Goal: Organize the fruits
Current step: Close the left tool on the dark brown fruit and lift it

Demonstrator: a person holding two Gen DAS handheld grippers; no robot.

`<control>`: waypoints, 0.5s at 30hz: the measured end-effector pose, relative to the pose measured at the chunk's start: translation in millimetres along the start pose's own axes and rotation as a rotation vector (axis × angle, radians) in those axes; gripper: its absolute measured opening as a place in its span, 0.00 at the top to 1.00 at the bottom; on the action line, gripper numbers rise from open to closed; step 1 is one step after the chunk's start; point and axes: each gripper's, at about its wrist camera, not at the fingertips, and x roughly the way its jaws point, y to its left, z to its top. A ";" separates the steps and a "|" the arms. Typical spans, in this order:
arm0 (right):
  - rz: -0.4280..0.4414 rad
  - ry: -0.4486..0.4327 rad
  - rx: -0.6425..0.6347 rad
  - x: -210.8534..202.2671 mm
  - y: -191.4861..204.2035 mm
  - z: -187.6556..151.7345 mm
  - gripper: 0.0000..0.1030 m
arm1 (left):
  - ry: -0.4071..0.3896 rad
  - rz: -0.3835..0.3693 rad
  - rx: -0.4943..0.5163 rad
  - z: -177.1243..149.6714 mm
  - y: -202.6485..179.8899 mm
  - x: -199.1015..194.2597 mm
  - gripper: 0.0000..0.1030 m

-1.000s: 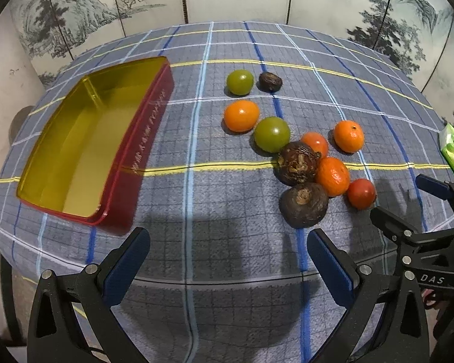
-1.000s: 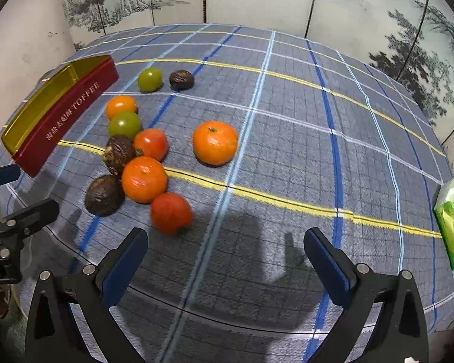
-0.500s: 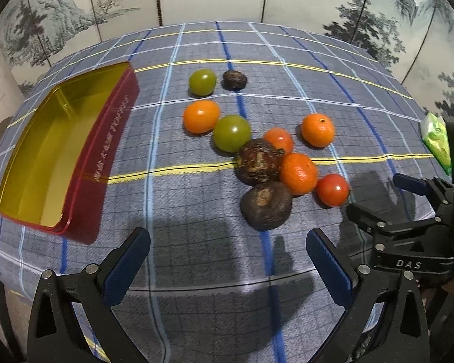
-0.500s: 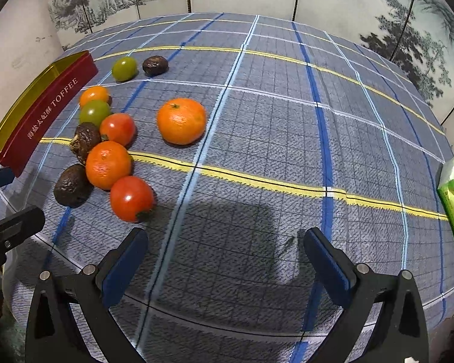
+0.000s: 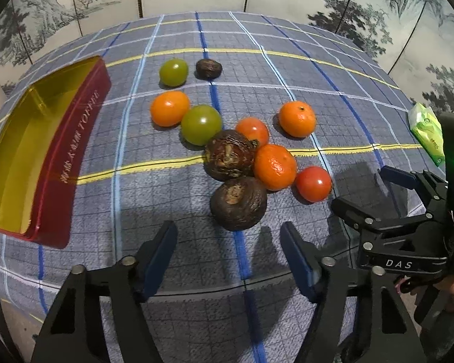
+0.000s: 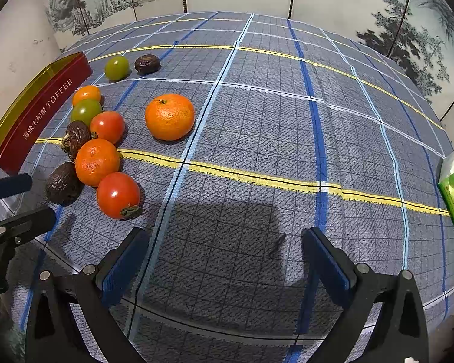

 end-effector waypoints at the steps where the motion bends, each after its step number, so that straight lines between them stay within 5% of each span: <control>1: 0.000 0.000 0.000 0.1 0.2 0.0 0.01 | 0.004 -0.005 0.002 0.8 -1.2 1.1 0.40; 15: -0.007 0.000 -0.004 -0.7 0.4 -0.1 0.01 | 0.020 -0.012 0.013 12.2 -3.7 17.2 0.61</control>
